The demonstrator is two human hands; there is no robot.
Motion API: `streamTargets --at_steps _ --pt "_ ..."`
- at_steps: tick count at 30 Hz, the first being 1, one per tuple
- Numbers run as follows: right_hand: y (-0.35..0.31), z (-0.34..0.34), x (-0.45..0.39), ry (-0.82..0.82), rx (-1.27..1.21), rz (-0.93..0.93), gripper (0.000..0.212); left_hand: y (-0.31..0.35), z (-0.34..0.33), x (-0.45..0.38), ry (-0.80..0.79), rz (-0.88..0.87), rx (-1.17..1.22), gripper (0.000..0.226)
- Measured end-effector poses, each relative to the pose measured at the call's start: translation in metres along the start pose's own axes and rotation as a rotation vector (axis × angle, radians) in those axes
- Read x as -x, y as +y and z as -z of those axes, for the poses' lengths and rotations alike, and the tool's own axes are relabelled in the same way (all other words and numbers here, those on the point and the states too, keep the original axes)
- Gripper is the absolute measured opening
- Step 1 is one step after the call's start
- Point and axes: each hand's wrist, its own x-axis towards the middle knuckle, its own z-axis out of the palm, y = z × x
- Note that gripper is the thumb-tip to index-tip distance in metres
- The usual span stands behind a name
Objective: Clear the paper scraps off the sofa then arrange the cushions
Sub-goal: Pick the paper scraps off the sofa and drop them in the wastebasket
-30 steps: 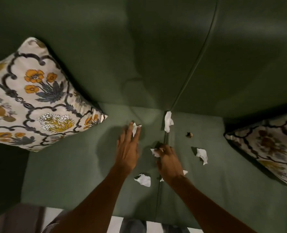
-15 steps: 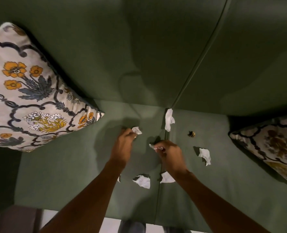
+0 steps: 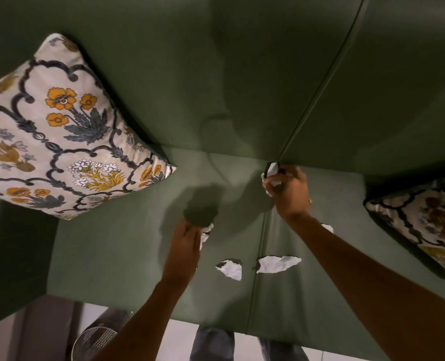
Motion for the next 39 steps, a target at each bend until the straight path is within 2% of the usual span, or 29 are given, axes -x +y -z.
streamTargets --at_steps 3,7,9,12,14,19,22,27,31,33,34,39 --pt "-0.004 -0.006 0.000 -0.034 0.111 0.040 0.016 -0.020 0.002 0.037 0.076 0.052 -0.063 0.008" --pt "0.000 -0.014 0.002 -0.058 0.190 0.040 0.032 -0.031 -0.007 0.059 0.059 0.136 0.011 0.012" --pt "0.004 -0.016 0.011 -0.078 0.216 0.104 0.029 -0.026 -0.017 0.060 0.067 0.138 0.068 0.012" --pt "0.006 -0.020 0.029 -0.066 0.133 0.146 0.013 -0.011 -0.031 0.052 0.087 0.204 0.189 0.012" --pt "0.006 -0.025 0.042 -0.071 0.089 0.127 0.013 -0.003 -0.039 0.044 0.118 0.303 0.238 0.005" --pt "-0.006 -0.046 0.068 -0.133 0.022 0.081 0.009 -0.005 -0.042 0.028 0.215 0.562 0.364 0.014" --pt "-0.017 -0.058 0.081 -0.169 -0.029 0.100 0.019 -0.007 -0.035 0.031 0.227 0.493 0.423 0.020" --pt "-0.037 -0.077 0.102 -0.234 -0.153 0.136 0.012 -0.019 -0.025 0.050 0.219 0.469 0.375 0.015" --pt "-0.054 -0.092 0.117 -0.295 -0.115 0.227 0.015 -0.036 -0.018 0.085 0.324 0.458 0.333 0.016" --pt "-0.066 -0.105 0.132 -0.355 -0.063 0.224 0.037 -0.050 -0.013 0.108 0.376 0.546 0.347 0.021" --pt "-0.073 -0.115 0.141 -0.395 -0.040 0.213 0.041 -0.059 -0.010 0.122 0.395 0.591 0.370 0.022" --pt "-0.111 -0.182 0.209 -0.562 0.069 0.246 0.005 -0.111 0.008 0.196 0.517 0.820 0.503 0.019"
